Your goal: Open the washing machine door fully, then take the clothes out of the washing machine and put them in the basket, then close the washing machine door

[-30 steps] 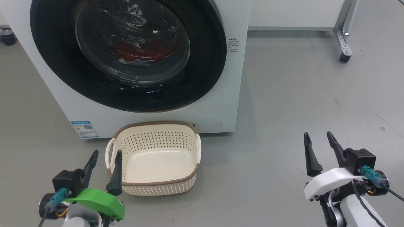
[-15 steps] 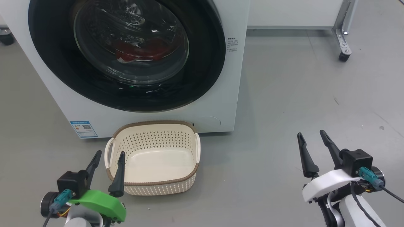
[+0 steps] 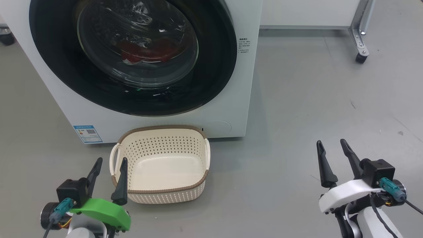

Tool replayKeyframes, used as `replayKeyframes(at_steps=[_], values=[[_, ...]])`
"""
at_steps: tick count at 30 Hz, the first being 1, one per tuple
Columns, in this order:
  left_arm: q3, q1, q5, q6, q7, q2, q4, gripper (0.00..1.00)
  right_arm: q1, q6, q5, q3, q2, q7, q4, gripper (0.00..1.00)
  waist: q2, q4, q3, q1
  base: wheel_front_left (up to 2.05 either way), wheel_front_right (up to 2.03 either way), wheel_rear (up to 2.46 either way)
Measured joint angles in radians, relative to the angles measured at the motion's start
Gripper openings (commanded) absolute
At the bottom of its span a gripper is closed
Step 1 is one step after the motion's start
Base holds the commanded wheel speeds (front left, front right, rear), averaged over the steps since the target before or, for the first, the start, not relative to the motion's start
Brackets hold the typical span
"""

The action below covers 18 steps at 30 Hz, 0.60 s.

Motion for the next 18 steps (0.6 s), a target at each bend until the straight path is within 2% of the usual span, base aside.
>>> replayKeyframes(at_steps=[13,14,15,16,18], values=[[0.008,0.000,0.000,0.000,0.000,-0.002,0.000,1.00,0.004,0.010,-0.012,-0.005,0.010,0.000,0.002,0.98,0.0000,-0.002,0.005,0.0000,0.00,0.00,0.00],[0.009,0.000,0.000,0.000,0.000,-0.002,0.000,1.00,0.004,0.010,-0.013,-0.007,0.011,0.000,0.002,0.53,0.0000,-0.002,0.006,0.0000,0.00,0.00,0.00],[0.010,0.000,0.000,0.000,0.000,-0.002,0.000,1.00,0.004,0.011,-0.013,-0.008,0.011,0.000,0.002,0.32,0.0000,-0.002,0.006,0.0000,0.00,0.00,0.00],[0.010,0.000,0.000,0.000,0.000,-0.002,0.000,1.00,0.004,0.011,-0.014,-0.010,0.012,0.000,0.002,0.00,0.0000,-0.002,0.007,0.0000,0.00,0.00,0.00],[0.010,0.000,0.000,0.000,0.000,-0.002,0.000,1.00,0.004,0.012,-0.016,-0.013,0.015,0.000,0.003,0.00,0.0000,-0.002,0.009,0.0000,0.00,0.00,0.00]])
